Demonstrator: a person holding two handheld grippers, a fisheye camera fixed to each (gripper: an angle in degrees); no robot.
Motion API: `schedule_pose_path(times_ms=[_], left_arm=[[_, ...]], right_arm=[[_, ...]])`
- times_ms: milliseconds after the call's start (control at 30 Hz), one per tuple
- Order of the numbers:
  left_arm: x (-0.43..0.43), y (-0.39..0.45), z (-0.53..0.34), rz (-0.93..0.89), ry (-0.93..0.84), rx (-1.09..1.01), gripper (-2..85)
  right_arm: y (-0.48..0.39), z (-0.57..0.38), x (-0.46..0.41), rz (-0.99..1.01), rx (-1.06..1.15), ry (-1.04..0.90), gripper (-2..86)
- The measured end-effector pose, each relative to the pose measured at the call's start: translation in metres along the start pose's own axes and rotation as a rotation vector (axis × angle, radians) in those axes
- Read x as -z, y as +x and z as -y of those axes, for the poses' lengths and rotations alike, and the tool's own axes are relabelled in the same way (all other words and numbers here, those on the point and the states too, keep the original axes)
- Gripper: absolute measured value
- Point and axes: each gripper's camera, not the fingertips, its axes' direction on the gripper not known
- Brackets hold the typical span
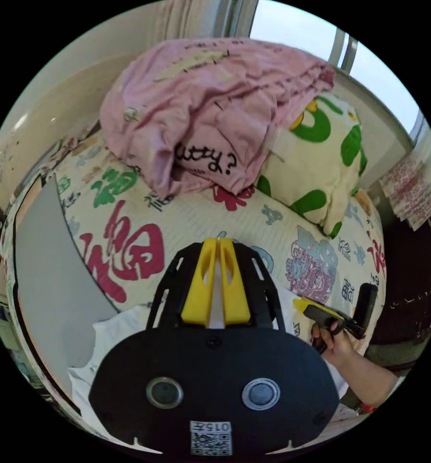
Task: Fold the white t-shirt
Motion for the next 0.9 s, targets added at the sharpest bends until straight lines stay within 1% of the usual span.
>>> schedule_pose_path(times_ms=[67, 133, 200, 267, 333, 367, 433, 500, 600, 667, 733, 800, 867, 900], left_arm=[[0.039, -0.018, -0.030, -0.039, 0.045, 0.019, 0.2], [0.081, -0.033, -0.086, -0.055, 0.097, 0.014, 0.2], [0.100, -0.039, -0.131, -0.052, 0.112, 0.000, 0.2], [0.105, -0.046, -0.172, -0.039, 0.093, 0.015, 0.2], [0.100, -0.052, -0.216, -0.041, 0.048, 0.051, 0.2], [0.098, -0.052, -0.225, -0.036, 0.035, 0.050, 0.3], [0.092, -0.048, -0.250, 0.041, -0.024, 0.060, 0.6], [0.097, -0.048, -0.261, 0.079, -0.029, 0.077, 0.8], [0.115, -0.047, -0.260, 0.071, 0.037, 0.101, 1.0], [0.116, -0.043, -0.247, 0.051, 0.058, 0.099, 1.1], [0.099, -0.031, -0.221, -0.028, 0.043, 0.086, 1.2], [0.078, -0.014, -0.204, -0.064, 0.031, 0.059, 1.2], [0.050, 0.005, -0.188, -0.053, -0.010, 0.014, 1.2], [0.032, 0.018, -0.179, -0.014, -0.059, -0.017, 1.2]], right_arm=[[-0.026, -0.012, -0.002, -0.018, 0.123, -0.043, 0.4], [-0.054, -0.027, -0.010, -0.065, 0.239, -0.114, 0.5], [-0.081, -0.060, -0.029, -0.132, 0.396, -0.229, 0.7], [-0.087, -0.090, -0.047, -0.156, 0.493, -0.316, 1.0], [-0.082, -0.119, -0.067, -0.172, 0.542, -0.411, 1.4], [-0.073, -0.135, -0.079, -0.186, 0.549, -0.480, 1.9], [-0.056, -0.152, -0.092, -0.248, 0.501, -0.532, 3.2], [-0.037, -0.167, -0.092, -0.282, 0.485, -0.511, 6.1], [-0.013, -0.174, -0.092, -0.311, 0.475, -0.436, 7.3], [0.005, -0.177, -0.105, -0.337, 0.475, -0.436, 7.1], [0.025, -0.180, -0.125, -0.359, 0.453, -0.464, 6.4], [0.053, -0.188, -0.156, -0.409, 0.412, -0.490, 5.0], [0.078, -0.197, -0.176, -0.483, 0.366, -0.519, 3.4], [0.094, -0.204, -0.186, -0.531, 0.351, -0.520, 1.7]])
